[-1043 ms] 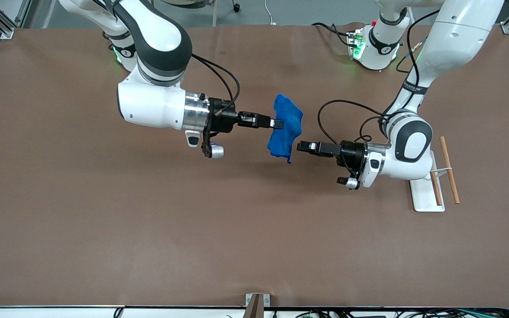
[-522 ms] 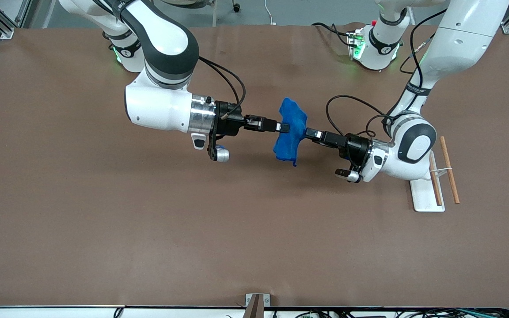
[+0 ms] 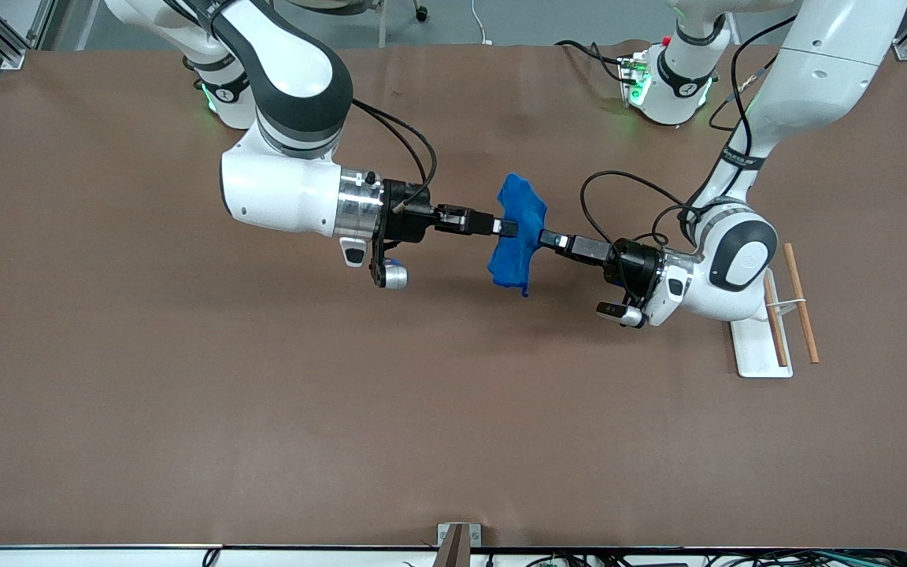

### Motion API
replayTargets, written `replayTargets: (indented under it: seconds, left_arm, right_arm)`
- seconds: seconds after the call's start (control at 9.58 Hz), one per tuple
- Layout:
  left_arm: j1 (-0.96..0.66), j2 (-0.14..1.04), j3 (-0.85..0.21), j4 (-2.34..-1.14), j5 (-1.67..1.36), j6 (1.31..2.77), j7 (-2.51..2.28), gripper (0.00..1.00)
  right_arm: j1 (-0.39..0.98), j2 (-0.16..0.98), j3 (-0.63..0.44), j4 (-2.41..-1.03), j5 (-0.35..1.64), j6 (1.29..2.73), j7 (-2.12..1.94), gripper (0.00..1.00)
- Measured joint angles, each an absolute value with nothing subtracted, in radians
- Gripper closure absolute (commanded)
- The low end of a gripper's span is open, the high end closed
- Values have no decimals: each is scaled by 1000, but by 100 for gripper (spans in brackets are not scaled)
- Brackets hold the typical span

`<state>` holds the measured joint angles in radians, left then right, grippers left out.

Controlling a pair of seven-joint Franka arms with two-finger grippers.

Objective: Right arm passes towel to left arm to hang
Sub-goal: 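Grasp the towel with the left gripper beside the right gripper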

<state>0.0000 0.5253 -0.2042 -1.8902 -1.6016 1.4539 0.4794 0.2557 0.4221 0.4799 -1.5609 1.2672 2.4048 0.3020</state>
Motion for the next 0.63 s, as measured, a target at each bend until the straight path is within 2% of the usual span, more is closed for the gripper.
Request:
replayTargets:
  seconds: [0.42, 0.52, 0.63]
  left_arm:
    - [16, 525, -204, -1825, -1630, 1454, 370, 100]
    - [29, 523, -203, -1783, -1630, 1454, 298, 100]
    - [49, 516, -199, -1739, -1627, 1455, 205, 100]
  right_arm:
    - [256, 422, 480, -1560, 1271, 2405, 302, 100]
    - [256, 422, 480, -1560, 1271, 2405, 302, 91]
    - [256, 422, 480, -1559, 1271, 2405, 302, 1]
